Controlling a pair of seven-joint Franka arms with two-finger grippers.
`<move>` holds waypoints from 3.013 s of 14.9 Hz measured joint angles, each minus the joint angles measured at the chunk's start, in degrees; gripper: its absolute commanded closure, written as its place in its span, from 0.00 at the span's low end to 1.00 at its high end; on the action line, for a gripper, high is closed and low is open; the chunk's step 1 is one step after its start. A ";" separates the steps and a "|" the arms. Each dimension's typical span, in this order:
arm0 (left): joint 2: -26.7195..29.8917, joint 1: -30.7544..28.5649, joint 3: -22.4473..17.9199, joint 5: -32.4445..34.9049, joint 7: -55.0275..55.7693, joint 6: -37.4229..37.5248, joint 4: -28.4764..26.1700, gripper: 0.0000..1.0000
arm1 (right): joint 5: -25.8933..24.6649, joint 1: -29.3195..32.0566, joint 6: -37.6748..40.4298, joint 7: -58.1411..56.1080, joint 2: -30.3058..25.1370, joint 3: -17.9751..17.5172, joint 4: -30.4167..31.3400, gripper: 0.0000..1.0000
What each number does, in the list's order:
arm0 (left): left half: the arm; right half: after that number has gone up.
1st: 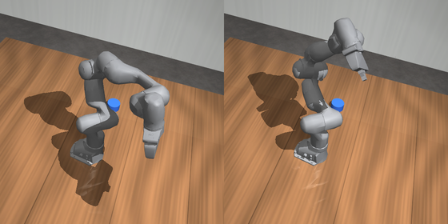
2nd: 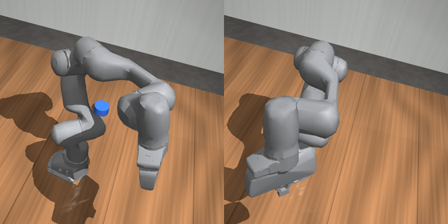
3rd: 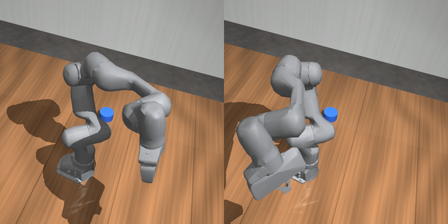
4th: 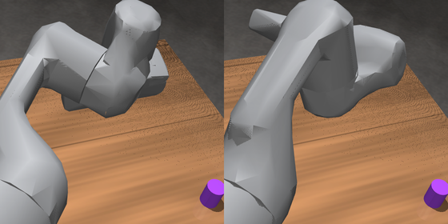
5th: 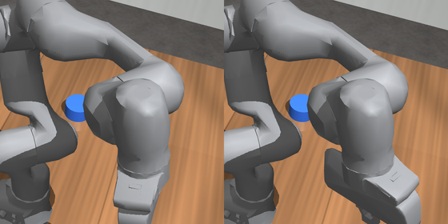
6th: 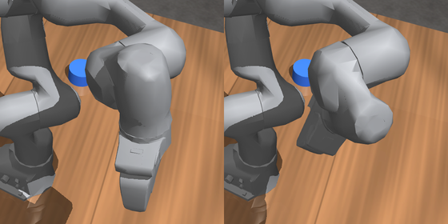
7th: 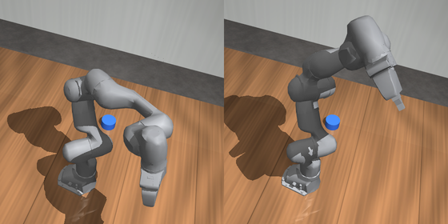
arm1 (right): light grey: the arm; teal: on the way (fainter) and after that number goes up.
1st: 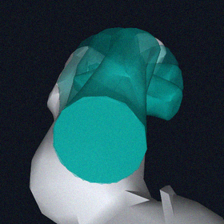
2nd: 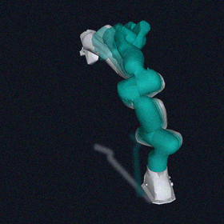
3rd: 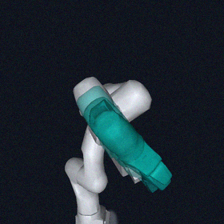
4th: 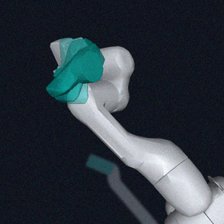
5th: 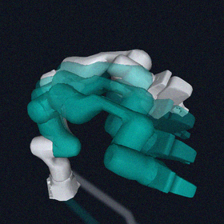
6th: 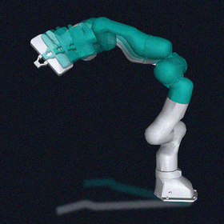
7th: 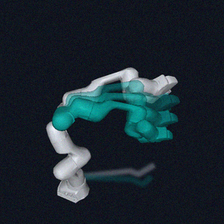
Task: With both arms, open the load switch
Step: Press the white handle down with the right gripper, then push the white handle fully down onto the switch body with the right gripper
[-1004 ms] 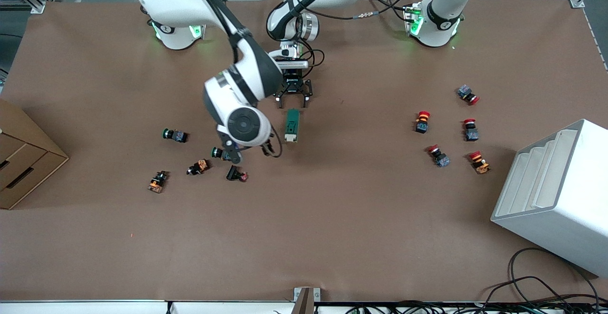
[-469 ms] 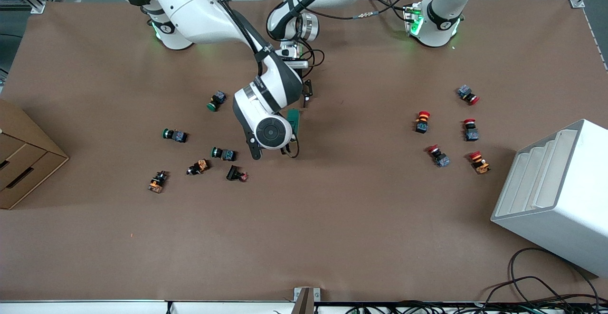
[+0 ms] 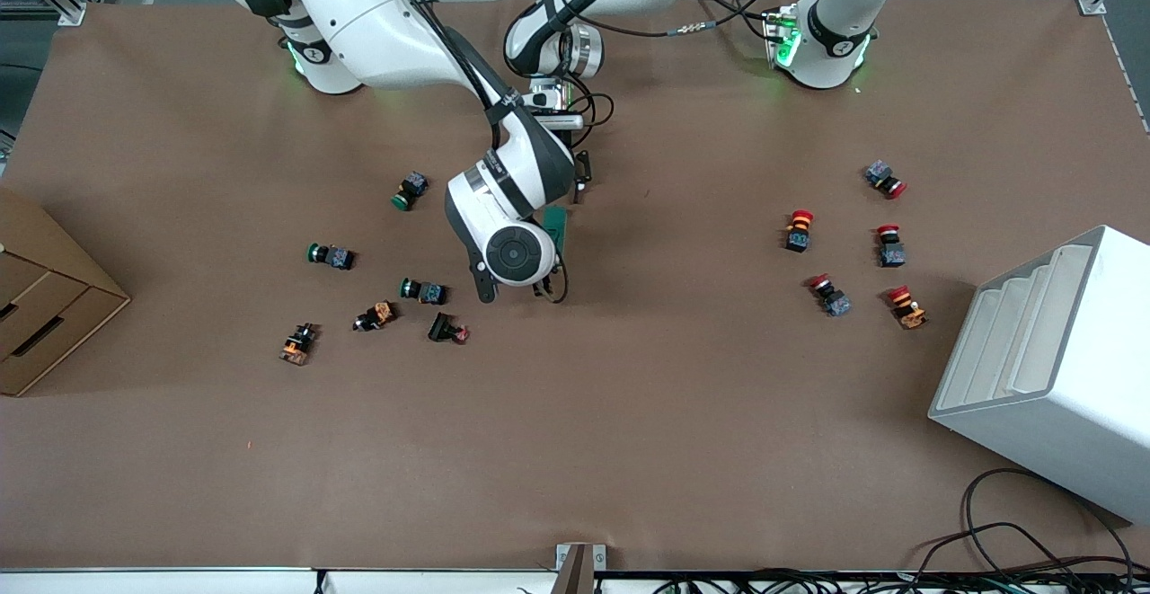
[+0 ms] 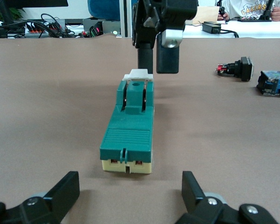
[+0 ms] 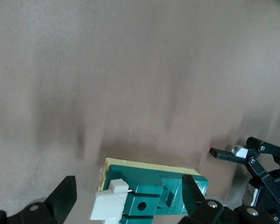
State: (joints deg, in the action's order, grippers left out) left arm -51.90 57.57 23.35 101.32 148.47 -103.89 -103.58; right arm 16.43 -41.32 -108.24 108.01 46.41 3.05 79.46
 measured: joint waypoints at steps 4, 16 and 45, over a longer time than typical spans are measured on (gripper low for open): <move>-0.04 0.04 0.00 0.06 -0.20 0.15 0.01 0.04 | 0.18 -1.87 0.59 1.85 0.10 -0.04 -0.23 0.00; -0.15 0.11 -0.02 0.18 -0.22 0.48 0.02 0.03 | 0.19 -3.25 13.29 2.12 0.10 -0.02 -5.38 0.00; -0.21 0.15 -0.06 0.19 -0.22 0.60 0.03 0.01 | -3.20 -6.71 17.89 0.62 0.52 -0.06 -3.61 0.00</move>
State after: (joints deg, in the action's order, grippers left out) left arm -52.10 57.72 23.29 101.51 148.25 -103.29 -103.55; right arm 13.23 -48.03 -90.35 108.63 46.92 2.99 75.85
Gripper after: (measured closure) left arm 0.013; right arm 0.000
